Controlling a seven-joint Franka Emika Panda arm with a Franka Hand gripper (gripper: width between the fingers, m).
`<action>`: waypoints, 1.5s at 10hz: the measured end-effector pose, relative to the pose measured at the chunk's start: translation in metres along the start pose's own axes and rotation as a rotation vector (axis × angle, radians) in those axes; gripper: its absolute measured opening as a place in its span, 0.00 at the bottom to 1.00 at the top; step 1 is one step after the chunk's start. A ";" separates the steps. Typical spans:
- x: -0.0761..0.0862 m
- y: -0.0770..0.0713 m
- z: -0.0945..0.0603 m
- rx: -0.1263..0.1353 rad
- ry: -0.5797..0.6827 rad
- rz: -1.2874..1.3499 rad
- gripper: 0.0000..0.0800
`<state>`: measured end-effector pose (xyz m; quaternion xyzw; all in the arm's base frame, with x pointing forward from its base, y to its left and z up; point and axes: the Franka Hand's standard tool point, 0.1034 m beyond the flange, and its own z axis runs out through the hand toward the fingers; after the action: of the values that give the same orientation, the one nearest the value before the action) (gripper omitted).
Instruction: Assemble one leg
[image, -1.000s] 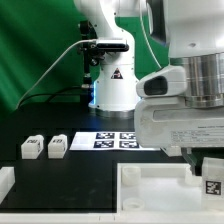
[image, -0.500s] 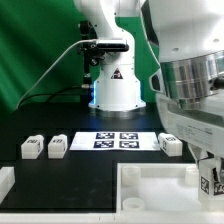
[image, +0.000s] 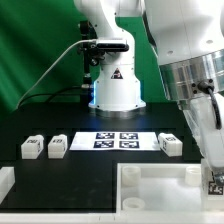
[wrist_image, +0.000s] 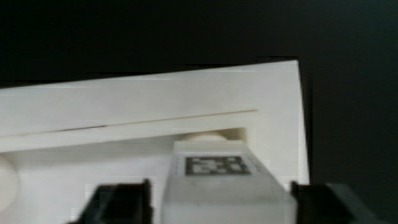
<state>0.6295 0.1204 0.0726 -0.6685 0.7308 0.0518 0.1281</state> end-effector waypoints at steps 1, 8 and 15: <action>-0.001 0.002 0.001 -0.015 0.002 -0.088 0.74; -0.004 0.003 0.000 -0.122 0.000 -1.034 0.81; 0.002 -0.003 0.005 -0.134 0.087 -1.168 0.38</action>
Offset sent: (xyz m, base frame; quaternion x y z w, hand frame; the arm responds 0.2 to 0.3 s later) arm 0.0078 0.0019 0.0061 -0.0835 0.0250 -0.4738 0.8763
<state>0.6334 0.1197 0.0678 -0.9684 0.2411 -0.0088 0.0629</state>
